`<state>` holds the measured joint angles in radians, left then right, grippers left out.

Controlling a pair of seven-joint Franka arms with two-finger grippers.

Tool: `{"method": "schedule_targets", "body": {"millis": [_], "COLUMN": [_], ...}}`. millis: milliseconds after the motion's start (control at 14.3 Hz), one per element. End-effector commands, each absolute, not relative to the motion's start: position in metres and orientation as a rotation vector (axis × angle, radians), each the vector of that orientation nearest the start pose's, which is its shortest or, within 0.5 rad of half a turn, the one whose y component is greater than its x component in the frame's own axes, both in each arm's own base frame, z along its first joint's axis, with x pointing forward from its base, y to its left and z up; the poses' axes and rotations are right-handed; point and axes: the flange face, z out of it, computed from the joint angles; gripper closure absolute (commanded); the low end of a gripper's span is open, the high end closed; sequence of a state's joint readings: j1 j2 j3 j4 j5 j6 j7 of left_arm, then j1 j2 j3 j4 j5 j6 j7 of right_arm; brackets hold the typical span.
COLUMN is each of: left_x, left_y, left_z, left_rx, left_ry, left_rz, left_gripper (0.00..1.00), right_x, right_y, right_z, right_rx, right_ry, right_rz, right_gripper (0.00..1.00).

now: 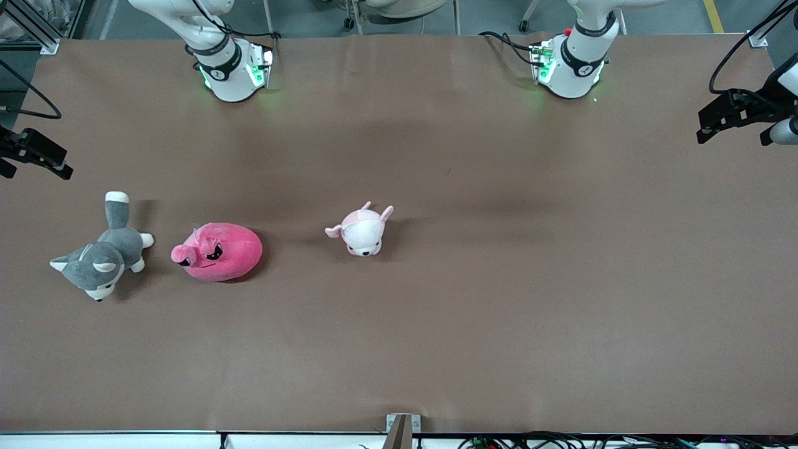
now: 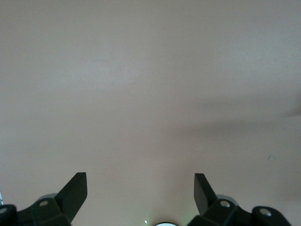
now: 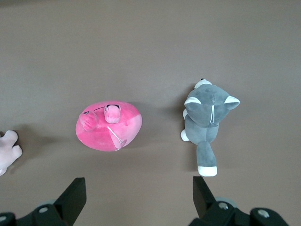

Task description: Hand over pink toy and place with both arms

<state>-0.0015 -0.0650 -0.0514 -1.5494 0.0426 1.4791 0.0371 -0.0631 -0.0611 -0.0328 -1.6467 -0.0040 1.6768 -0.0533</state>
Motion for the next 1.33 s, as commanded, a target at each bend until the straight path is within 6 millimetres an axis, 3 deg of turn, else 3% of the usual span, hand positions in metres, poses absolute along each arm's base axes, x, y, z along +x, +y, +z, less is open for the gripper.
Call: {"method": "schedule_targets", "body": {"millis": [0,628,907,1256], "left_x": [0.518,0.511,0.51,0.511], "left_y": [-0.029,-0.043,-0.056,-0.061], "left_z": [0.668,0.665,0.654,0.661], "left_rx": [-3.092,-3.084,-3.096,-3.123], "left_ry": [0.085,0.114,0.146,0.126], "left_rz": [0.007,0.051,0.081,0.062], "left_gripper": [0.0,0.0,0.0,0.0], "right_x": [0.535,0.533,0.533,0.532], "right_y": [-0.052,-0.053,-0.053,-0.053], "right_z": [0.631,0.632,0.632,0.632], "right_rx": [-3.151,-3.151,-3.151,-3.151], "right_ry": [0.091,0.096,0.096,0.096], "right_rz": [-0.154,-0.137,-0.134,-0.132], "right_gripper": [0.0,0.0,0.0,0.0]}}
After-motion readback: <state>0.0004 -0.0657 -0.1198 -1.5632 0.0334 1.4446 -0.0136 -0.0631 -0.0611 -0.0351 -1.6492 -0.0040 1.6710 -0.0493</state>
